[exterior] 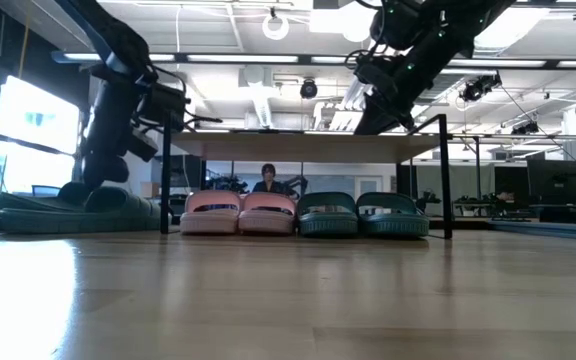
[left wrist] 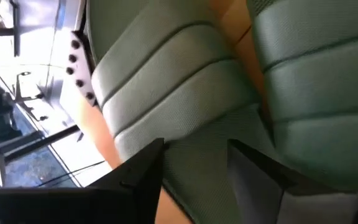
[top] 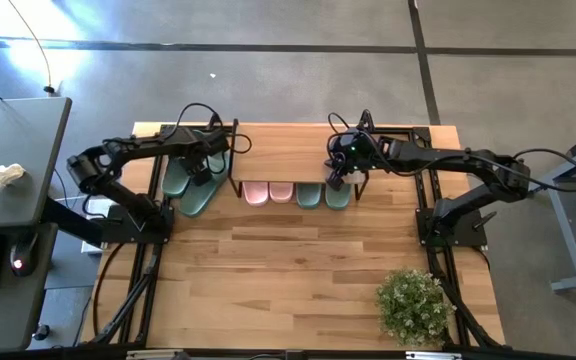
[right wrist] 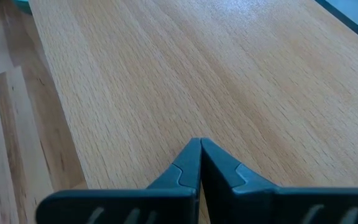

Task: Pick and place slides into the shelf
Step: Put the green slide on the shelf

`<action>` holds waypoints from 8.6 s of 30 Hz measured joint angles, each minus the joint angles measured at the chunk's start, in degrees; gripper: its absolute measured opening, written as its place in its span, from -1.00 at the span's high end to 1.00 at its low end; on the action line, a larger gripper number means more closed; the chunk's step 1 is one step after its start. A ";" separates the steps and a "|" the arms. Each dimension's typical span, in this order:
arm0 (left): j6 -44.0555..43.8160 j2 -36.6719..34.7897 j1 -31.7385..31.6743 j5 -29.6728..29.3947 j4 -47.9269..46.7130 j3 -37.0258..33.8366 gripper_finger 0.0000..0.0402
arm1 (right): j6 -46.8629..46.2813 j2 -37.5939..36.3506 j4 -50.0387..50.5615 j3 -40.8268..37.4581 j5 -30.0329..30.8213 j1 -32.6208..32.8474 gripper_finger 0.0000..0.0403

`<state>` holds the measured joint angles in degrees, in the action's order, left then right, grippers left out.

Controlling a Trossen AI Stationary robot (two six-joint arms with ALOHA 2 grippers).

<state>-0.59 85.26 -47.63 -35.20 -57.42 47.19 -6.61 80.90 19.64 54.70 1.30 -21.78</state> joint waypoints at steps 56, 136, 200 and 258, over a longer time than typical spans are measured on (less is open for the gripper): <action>-13.21 5.37 -0.01 -13.94 3.20 -0.21 0.78 | -1.92 0.00 -0.18 -0.02 0.33 0.02 1.00; -1.28 -2.50 27.27 -22.83 -2.99 49.93 1.00 | -1.77 0.22 19.87 14.40 5.62 0.09 1.00; -4.12 30.43 33.39 -15.92 -19.73 65.23 0.93 | -9.01 -19.02 45.26 22.03 20.72 12.96 1.00; 10.66 -6.05 42.52 -4.87 -30.94 49.05 0.06 | -5.98 -19.02 45.37 22.01 21.03 12.96 1.00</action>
<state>10.07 79.21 -5.10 -40.07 -88.36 96.24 -12.59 61.88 65.01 76.71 22.33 -8.82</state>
